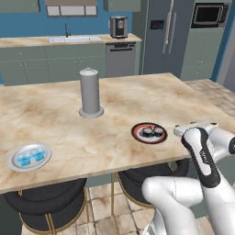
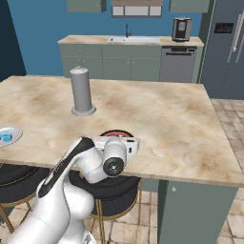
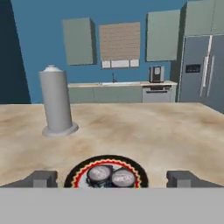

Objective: Place two yogurt containers on each plate.

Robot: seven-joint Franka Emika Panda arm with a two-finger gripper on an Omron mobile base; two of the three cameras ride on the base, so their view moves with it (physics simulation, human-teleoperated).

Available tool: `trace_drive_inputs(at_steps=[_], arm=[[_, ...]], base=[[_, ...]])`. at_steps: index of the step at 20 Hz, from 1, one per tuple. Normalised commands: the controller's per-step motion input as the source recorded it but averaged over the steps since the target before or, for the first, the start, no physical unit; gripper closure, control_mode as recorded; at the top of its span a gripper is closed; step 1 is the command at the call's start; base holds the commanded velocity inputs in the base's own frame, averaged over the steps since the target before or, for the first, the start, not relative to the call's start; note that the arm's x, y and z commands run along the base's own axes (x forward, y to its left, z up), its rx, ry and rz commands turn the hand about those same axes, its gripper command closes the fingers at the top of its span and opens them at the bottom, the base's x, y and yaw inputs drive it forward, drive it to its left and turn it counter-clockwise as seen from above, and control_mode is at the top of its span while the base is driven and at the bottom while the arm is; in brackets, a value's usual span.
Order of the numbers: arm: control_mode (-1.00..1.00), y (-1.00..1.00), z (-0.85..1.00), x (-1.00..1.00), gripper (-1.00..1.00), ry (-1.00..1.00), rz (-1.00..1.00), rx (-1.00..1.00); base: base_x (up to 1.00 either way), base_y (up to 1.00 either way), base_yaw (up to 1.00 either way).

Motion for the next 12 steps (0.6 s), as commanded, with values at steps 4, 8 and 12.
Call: trace_drive_inputs(at_steps=[4,8,12], arm=[[-1.0,0.18,0.95,-1.0,-1.0,-0.39,0.02,0.0],[-1.0,0.34,0.32,-0.88,-1.0,-0.44,0.07,-0.08],[-1.0,-0.01,0.0,-0.01,-1.0,-0.01,0.0,0.0]], base=[[0.0,0.0,0.0],[0.0,0.0,0.0],[0.0,0.0,0.0]])
